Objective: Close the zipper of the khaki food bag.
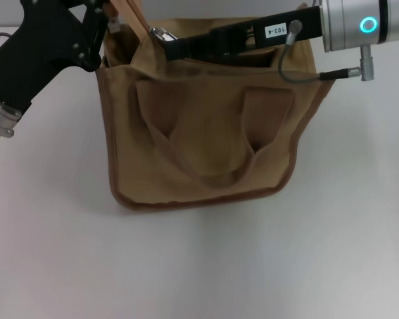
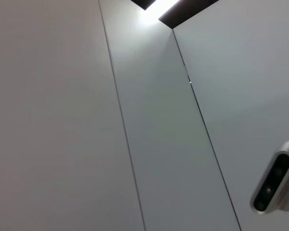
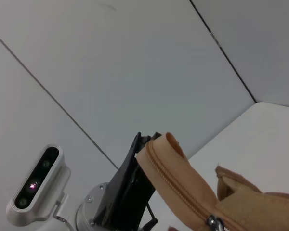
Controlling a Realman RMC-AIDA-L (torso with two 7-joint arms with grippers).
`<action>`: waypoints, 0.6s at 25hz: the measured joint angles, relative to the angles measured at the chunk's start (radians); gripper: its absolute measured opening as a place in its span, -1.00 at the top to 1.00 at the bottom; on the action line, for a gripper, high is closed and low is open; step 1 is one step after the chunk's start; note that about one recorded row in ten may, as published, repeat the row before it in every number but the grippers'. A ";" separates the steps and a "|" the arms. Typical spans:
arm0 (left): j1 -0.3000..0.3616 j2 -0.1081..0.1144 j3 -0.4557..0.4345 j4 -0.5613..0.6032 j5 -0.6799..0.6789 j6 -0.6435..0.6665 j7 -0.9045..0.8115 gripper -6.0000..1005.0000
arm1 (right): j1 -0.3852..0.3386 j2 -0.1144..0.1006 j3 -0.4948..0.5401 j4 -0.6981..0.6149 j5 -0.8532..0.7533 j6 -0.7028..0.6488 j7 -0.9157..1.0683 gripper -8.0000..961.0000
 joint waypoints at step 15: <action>0.030 0.002 0.000 -0.011 -0.042 -0.043 0.010 0.90 | -0.062 -0.003 0.009 -0.049 0.002 -0.016 -0.015 0.87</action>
